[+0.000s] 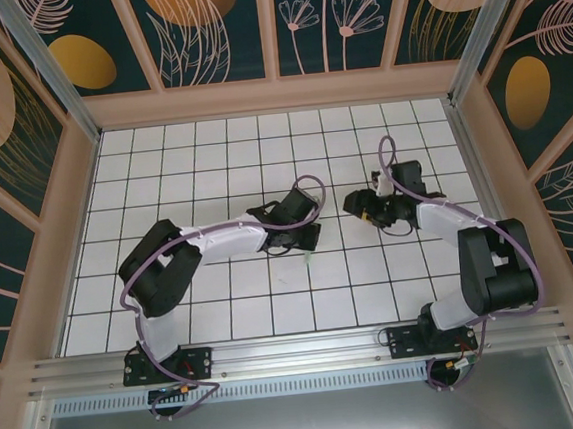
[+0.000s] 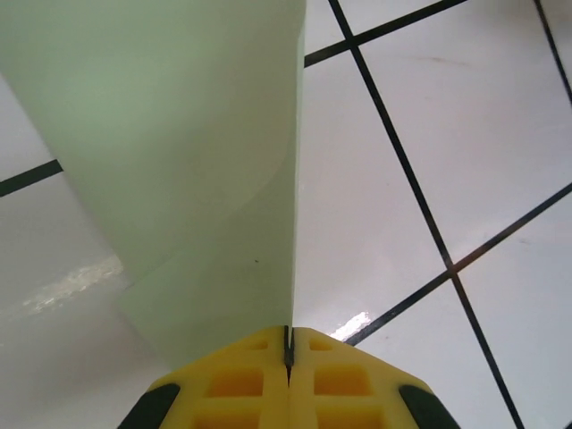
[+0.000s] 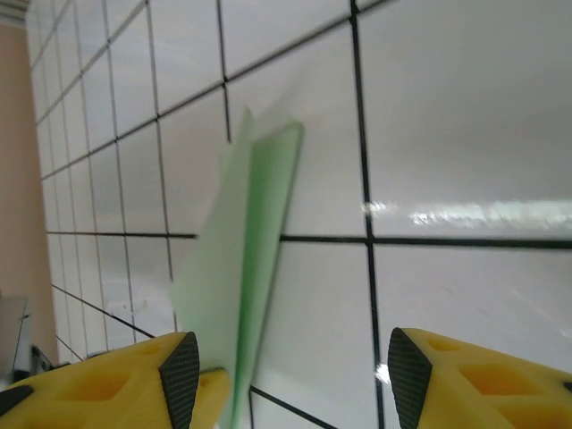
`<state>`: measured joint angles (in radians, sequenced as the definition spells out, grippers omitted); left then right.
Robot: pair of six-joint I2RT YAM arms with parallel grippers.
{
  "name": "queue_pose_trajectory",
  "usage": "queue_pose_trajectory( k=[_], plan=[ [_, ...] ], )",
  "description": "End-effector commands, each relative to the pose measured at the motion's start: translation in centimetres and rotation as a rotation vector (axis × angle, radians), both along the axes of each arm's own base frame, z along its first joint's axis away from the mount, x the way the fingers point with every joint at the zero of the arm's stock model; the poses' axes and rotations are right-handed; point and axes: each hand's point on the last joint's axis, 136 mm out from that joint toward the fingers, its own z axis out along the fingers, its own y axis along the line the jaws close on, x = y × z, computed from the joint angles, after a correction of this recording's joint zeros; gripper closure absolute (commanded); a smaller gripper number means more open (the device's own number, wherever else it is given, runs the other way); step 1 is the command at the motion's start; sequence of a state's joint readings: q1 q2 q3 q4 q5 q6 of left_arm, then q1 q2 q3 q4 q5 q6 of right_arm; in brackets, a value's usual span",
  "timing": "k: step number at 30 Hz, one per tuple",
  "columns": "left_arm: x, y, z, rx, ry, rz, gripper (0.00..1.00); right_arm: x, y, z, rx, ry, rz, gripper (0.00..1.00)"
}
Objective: Fold a paper plane with a square sheet of paper (fold left side to right side)
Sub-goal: Fold the wing for the fifth time at the center of the table.
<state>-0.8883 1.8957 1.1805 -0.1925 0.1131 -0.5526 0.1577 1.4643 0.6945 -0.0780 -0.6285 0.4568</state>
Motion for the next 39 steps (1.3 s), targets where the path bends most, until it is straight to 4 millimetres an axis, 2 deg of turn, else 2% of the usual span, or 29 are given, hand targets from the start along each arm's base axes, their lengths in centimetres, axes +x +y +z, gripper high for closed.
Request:
queue_pose_trajectory(
  k=[1, 6, 11, 17, 18, 29, 39],
  plan=[
    [-0.5, -1.2, 0.4, -0.141, 0.085, -0.018, 1.0, 0.0, 0.8, 0.9, 0.046, -0.065, 0.011, 0.39],
    [0.1, -1.2, 0.6, -0.242, 0.129, -0.001, 1.0, -1.0, 1.4, -0.4, 0.047, -0.048, 0.016, 0.39],
    [0.4, -1.1, 0.7, -0.319, 0.159, 0.012, 1.0, -1.4, 2.6, -0.5, 0.056, -0.062, 0.028, 0.39],
    [0.7, -0.6, 0.8, -0.41, 0.192, 0.046, 1.0, -0.9, 4.5, -0.3, 0.056, -0.084, 0.027, 0.39],
    [0.4, -0.1, 0.2, -0.412, 0.206, 0.058, 1.0, -0.8, 4.8, -0.4, 0.055, -0.087, 0.026, 0.4],
    [0.3, 1.6, -0.1, -0.528, 0.248, 0.131, 1.0, 0.0, 7.4, -1.5, 0.053, -0.058, 0.033, 0.44],
    [0.7, 0.9, 1.6, -0.585, 0.241, 0.114, 1.0, 0.8, 7.7, -1.9, 0.048, -0.056, 0.019, 0.48]
  ],
)
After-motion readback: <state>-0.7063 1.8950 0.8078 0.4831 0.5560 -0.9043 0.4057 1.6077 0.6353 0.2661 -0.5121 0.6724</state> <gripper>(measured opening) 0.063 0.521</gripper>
